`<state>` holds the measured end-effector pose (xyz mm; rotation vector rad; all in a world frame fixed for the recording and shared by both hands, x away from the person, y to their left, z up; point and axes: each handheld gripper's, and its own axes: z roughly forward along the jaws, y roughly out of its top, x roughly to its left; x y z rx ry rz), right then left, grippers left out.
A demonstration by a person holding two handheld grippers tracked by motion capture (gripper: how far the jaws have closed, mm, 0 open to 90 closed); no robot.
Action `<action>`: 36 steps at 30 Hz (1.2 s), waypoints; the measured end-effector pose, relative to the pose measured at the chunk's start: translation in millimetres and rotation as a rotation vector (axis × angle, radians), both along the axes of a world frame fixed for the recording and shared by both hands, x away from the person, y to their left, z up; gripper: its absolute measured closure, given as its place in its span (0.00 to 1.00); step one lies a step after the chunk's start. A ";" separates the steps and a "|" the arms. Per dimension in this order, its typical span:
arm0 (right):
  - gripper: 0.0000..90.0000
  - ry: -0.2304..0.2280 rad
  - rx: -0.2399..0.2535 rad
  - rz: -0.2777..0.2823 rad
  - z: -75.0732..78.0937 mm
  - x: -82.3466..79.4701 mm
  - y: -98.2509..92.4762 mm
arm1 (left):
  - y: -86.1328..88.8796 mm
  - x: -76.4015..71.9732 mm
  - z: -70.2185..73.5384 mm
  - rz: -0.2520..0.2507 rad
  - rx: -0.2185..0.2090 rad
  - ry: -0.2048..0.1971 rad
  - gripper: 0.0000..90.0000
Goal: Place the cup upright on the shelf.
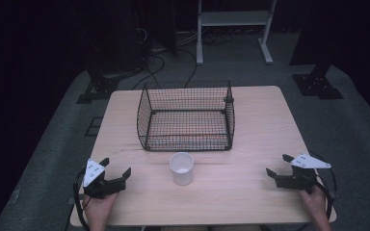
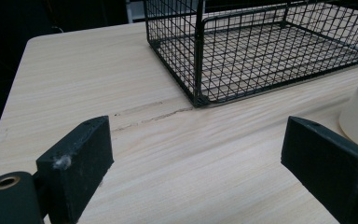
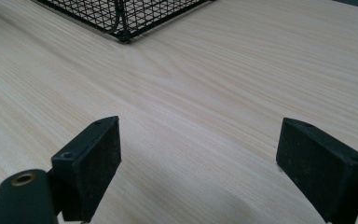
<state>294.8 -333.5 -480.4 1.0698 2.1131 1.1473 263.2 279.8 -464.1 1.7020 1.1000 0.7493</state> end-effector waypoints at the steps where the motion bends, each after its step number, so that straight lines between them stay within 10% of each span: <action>1: 0.15 0.000 -0.001 0.000 0.0 0.0 0.1 | -0.1 0.1 0.0 -0.001 -0.001 0.002 0.09; 36: 0.15 0.000 -0.006 -0.003 -0.1 0.0 0.7 | -26.0 -0.6 5.6 -0.138 0.027 0.015 0.07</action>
